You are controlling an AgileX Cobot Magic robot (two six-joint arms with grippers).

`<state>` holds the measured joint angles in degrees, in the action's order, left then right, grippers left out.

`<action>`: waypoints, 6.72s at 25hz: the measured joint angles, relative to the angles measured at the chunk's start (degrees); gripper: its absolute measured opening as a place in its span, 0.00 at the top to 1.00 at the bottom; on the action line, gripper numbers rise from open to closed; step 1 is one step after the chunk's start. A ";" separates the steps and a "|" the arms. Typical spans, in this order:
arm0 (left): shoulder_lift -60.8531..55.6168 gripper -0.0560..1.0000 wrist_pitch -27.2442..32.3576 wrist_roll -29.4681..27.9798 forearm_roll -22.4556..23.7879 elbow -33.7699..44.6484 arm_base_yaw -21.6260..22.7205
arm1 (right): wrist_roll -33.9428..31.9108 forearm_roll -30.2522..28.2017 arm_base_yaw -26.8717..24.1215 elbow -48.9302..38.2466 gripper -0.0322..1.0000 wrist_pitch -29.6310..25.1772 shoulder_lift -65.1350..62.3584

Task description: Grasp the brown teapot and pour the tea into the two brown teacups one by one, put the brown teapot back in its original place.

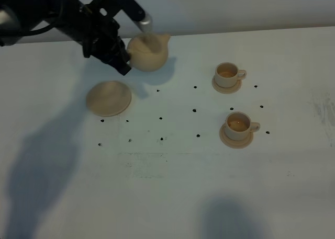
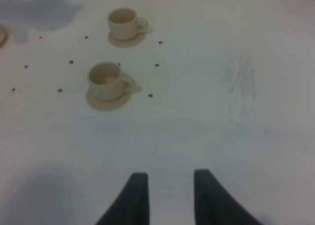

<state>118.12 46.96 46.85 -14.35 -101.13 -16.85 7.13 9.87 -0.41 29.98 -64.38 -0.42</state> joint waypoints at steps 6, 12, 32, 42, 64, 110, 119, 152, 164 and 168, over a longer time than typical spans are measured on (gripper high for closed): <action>5.31 0.86 3.11 -0.73 0.00 -8.28 -2.54 | 0.00 0.00 0.00 0.00 0.75 0.00 0.00; 9.13 0.86 5.28 -1.07 0.00 -15.08 -4.25 | 0.00 0.00 0.00 0.00 0.75 0.00 0.00; 16.95 0.86 2.95 2.13 5.45 -21.99 -7.19 | 0.00 0.00 0.00 0.00 0.75 0.00 0.00; 17.14 0.86 -2.43 5.61 5.61 -22.04 -8.74 | 0.00 0.00 0.00 0.00 0.75 0.00 0.00; 18.48 0.86 -5.08 12.07 8.79 -22.04 -9.44 | 0.00 0.00 0.00 0.00 0.75 0.00 0.00; 20.02 0.86 -12.49 23.10 10.50 -22.04 -11.11 | -0.04 0.00 0.00 0.00 0.75 0.00 0.00; 20.02 0.86 -12.73 23.78 15.54 -22.04 -11.11 | -0.12 0.00 0.00 0.00 0.75 0.00 0.00; 21.68 0.86 -19.37 23.82 22.78 -22.04 -13.82 | -0.14 0.00 0.00 0.00 0.75 0.00 0.00; 21.68 0.86 -19.92 24.42 27.26 -22.04 -14.48 | -0.19 0.00 0.00 0.00 0.75 0.00 0.00; 21.68 0.86 -20.23 26.53 27.52 -22.04 -14.68 | -0.19 0.00 0.00 0.00 0.75 0.00 0.00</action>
<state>139.80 26.73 73.37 13.17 -123.17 -31.53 6.95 9.87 -0.41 29.98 -64.38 -0.42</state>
